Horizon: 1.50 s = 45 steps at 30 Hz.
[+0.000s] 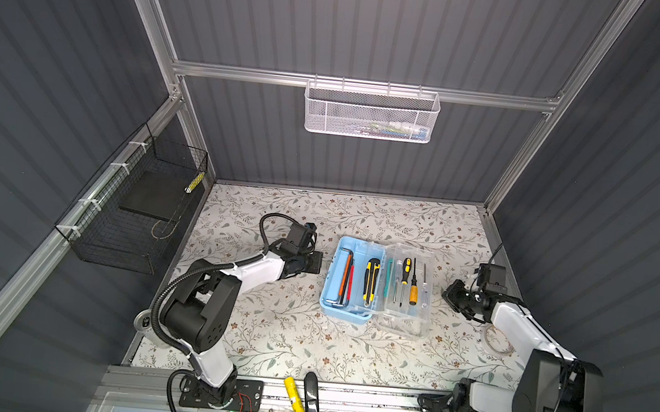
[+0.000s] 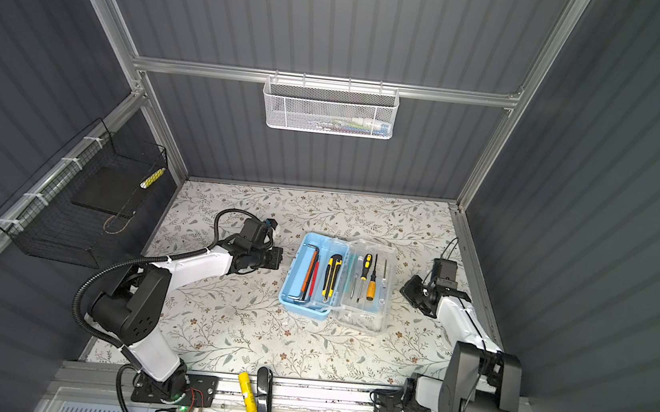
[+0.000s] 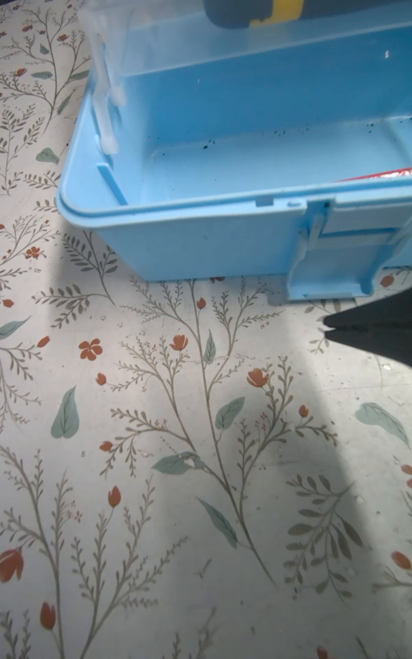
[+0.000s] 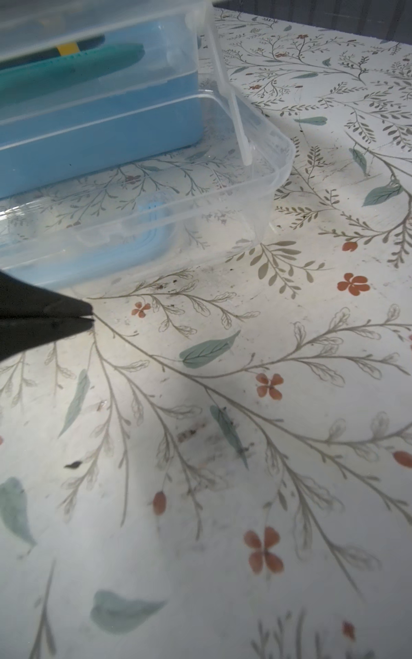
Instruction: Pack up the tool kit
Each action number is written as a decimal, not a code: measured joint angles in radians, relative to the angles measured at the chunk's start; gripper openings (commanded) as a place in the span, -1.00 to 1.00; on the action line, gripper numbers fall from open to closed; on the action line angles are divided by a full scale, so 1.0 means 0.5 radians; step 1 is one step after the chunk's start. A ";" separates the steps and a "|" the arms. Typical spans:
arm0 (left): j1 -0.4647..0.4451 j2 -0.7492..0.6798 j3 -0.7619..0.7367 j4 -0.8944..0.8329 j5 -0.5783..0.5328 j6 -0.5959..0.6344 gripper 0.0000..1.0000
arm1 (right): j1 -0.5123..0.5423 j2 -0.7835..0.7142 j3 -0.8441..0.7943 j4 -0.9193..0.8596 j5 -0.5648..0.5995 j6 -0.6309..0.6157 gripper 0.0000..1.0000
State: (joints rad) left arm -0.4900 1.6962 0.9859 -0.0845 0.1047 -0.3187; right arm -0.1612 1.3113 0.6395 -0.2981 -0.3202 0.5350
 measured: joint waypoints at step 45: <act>-0.040 0.034 -0.089 0.220 0.241 0.025 -1.00 | -0.044 0.445 0.031 0.375 -0.771 -0.061 -1.00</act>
State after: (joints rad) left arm -0.5098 1.7134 0.9413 0.0257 0.2253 -0.3061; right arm -0.1833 1.5337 0.6548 -0.1104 -0.7055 0.5045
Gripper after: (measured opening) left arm 0.047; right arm 0.049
